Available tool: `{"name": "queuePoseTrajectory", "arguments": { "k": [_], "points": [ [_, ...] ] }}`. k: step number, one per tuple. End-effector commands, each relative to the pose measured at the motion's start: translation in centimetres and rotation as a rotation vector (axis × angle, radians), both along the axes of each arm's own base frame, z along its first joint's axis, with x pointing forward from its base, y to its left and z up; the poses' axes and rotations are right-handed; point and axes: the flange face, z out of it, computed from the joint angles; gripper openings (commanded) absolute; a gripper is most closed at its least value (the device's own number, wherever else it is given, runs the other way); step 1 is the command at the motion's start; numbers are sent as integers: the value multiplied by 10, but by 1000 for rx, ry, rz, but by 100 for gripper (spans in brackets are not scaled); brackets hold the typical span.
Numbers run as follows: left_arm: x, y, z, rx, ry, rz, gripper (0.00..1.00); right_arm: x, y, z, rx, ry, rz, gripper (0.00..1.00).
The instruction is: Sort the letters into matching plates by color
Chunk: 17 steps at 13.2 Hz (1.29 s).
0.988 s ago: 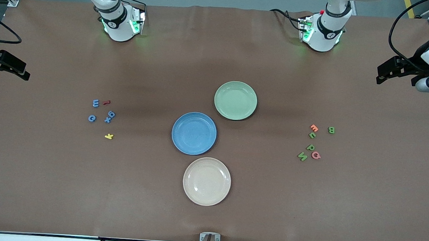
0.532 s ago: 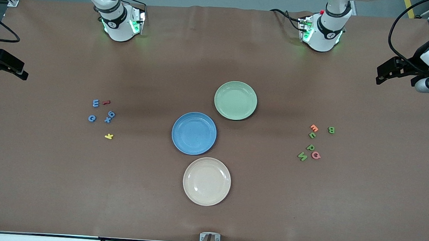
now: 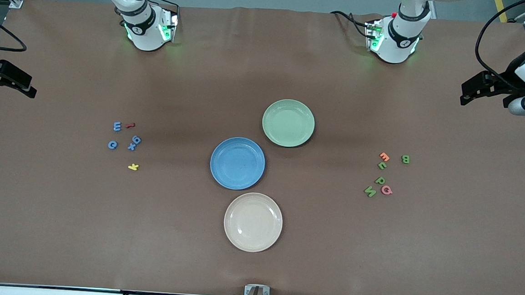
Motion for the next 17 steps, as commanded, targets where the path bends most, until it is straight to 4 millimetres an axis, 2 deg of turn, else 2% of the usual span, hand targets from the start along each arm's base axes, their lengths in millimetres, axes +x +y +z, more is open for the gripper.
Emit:
{"name": "queuePoseTrajectory", "arguments": {
  "k": [1, 2, 3, 4, 6, 7, 9, 11, 13, 15, 17],
  "points": [
    [18, -9, -27, -5, 47, -10, 100, -3, 3, 8, -15, -13, -9, 100],
    [25, -12, -40, -5, 55, -7, 100, -3, 3, 8, -14, -13, -9, 100],
    [34, -25, -59, -5, 58, -8, 100, -3, 5, 8, -14, -13, -4, 100],
    [40, -32, -77, -5, 51, 16, 100, -2, 14, 7, -15, -14, 11, 100],
    [48, -47, -130, -2, 49, 87, 100, 1, 30, -1, -19, -1, 40, 100],
    [52, -54, -151, -8, 22, 117, 100, 3, 30, -10, -8, 22, 40, 100],
    [62, -59, -199, -19, 4, 147, 100, 17, 36, -52, -9, 103, 50, 100],
    [69, -57, -241, -29, -9, 205, 100, 27, 37, -107, -10, 162, 50, 100],
    [74, -62, -282, -31, -16, 347, 100, 23, 38, -170, -10, 189, 51, 100],
    [82, -71, -319, -34, -21, 415, 99, 18, 37, -211, -11, 189, 46, 100],
    [91, -69, -355, -46, -36, 485, 96, 9, 36, -260, -12, 157, 42, 100]
  ]
}}
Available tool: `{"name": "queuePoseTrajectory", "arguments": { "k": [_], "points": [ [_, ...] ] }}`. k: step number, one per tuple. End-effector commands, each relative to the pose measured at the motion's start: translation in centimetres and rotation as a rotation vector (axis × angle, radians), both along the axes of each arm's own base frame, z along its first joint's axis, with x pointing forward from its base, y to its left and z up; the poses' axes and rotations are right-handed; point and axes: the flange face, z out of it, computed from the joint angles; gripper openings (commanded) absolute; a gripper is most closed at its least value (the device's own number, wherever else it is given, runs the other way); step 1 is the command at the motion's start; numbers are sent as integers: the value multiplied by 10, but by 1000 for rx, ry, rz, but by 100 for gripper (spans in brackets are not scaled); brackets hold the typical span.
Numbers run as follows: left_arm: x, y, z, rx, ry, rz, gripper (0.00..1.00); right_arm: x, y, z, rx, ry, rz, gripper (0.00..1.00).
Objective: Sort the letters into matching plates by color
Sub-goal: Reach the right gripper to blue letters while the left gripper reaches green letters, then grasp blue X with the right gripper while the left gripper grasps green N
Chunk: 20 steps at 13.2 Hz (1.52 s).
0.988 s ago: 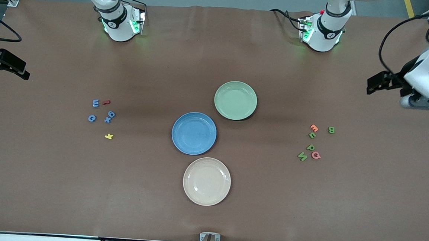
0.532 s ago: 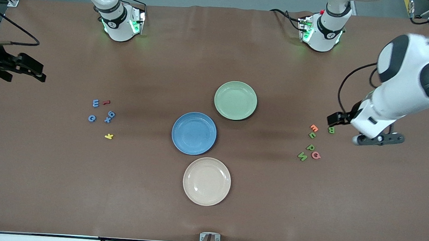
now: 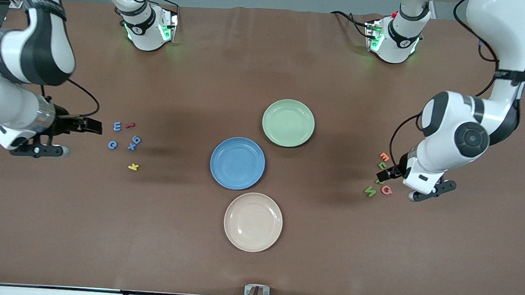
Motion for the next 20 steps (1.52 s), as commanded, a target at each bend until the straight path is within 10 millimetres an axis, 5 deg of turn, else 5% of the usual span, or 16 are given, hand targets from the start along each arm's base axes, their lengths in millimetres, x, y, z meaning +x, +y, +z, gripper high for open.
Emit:
{"name": "queuePoseTrajectory", "arguments": {
  "k": [1, 5, 9, 13, 20],
  "points": [
    [11, -2, -38, -11, -24, 95, 93, -25, -1, -51, -6, -53, -11, 100],
    [24, -7, -73, -5, -25, 211, 83, -43, -2, -127, -22, -86, -106, 96],
    [33, -6, -94, -3, -10, 234, 68, -39, -3, -175, -31, -73, -127, 85],
    [38, -7, -109, -1, 0, 236, 60, -38, -1, -203, -44, -59, -180, 74],
    [35, -11, -121, 29, 7, 202, 54, -42, 3, -227, -48, -40, -172, 69]
  ]
}}
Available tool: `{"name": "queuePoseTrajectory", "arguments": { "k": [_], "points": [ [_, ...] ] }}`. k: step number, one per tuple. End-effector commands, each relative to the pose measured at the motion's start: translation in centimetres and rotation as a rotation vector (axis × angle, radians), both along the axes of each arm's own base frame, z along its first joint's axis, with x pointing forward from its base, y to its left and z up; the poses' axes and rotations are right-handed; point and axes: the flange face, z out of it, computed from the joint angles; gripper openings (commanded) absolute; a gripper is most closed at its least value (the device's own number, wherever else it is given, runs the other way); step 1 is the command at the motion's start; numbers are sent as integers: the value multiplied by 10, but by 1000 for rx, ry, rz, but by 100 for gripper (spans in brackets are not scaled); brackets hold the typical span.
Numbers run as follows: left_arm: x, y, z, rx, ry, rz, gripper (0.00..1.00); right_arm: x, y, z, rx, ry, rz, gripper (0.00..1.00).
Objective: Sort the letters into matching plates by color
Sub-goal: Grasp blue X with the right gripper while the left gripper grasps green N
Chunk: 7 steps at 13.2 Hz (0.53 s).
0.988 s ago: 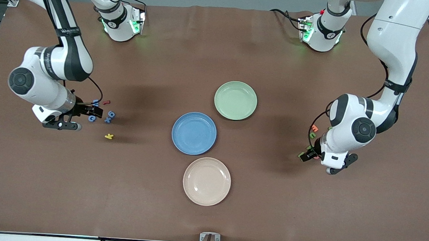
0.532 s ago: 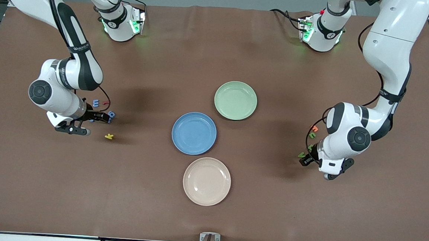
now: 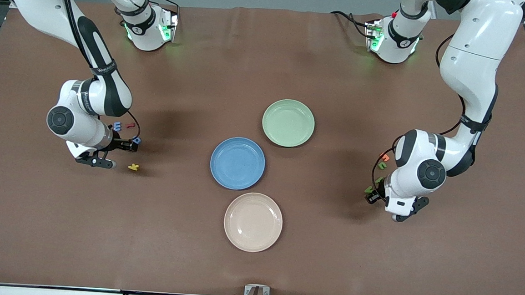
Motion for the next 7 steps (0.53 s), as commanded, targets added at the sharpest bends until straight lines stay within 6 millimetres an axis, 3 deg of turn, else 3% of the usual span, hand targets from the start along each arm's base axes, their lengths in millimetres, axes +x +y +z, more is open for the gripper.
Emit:
{"name": "queuePoseTrajectory", "arguments": {
  "k": [1, 7],
  "points": [
    [4, -3, -3, 15, -7, 9, 53, 2, 3, -5, -7, -5, -10, 68],
    [4, -14, -6, 20, -7, 42, 51, -2, 2, -23, -9, 12, -10, 63]
  ]
}}
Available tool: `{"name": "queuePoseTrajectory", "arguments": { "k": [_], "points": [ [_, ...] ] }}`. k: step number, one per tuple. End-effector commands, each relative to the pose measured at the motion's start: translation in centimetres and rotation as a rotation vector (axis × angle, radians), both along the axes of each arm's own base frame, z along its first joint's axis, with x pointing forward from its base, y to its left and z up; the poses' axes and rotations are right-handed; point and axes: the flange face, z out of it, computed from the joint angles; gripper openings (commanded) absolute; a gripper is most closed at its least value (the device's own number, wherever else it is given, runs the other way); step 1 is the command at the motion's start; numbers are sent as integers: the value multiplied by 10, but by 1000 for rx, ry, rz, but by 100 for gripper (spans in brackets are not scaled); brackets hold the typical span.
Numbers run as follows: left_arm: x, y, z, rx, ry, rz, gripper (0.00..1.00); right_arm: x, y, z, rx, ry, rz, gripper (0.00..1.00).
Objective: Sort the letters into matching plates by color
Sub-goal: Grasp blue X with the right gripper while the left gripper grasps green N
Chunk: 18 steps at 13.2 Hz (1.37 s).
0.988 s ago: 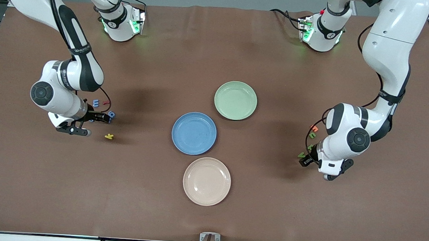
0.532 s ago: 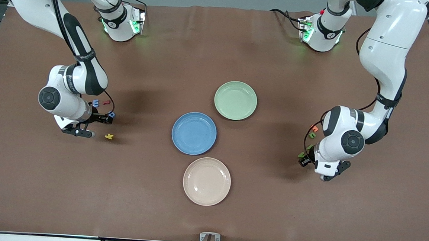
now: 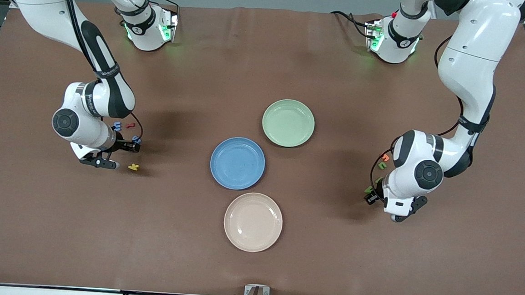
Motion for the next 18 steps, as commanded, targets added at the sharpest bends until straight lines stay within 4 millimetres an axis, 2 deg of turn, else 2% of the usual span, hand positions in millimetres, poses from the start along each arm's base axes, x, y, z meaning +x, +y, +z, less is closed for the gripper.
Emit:
{"name": "queuePoseTrajectory", "arguments": {
  "k": [1, 5, 7, 8, 10, 11, 12, 13, 15, 18],
  "points": [
    [3, -4, -4, 15, -5, 7, 50, 0, 1, -6, -6, 3, -12, 61],
    [2, -3, -8, 17, 1, 2, 44, -2, 1, -7, -6, 15, -15, 47],
    [2, -4, -10, 17, 4, 1, 32, -2, 1, -7, -6, 15, -15, 37],
    [2, -3, -9, 16, 3, 7, 17, -2, 1, -7, -7, 15, -14, 32],
    [4, -3, 1, 18, -6, 7, 1, -1, 0, -7, -7, 14, -15, 24],
    [4, -3, 7, 18, -9, 1, 0, -1, -1, -7, -7, 11, -15, 21],
    [4, -3, 22, 25, -11, -9, 0, 0, -2, -6, -7, 9, -17, 18],
    [1, -9, 35, 34, 3, -24, 0, 1, -2, -5, -7, 6, -17, 16],
    [-10, -40, 59, 31, 19, -58, 0, 6, -1, 1, -6, -4, -15, 15],
    [-43, -95, 68, -6, 57, -142, 0, 25, 4, 24, -5, 5, -8, 15]
  ]
}}
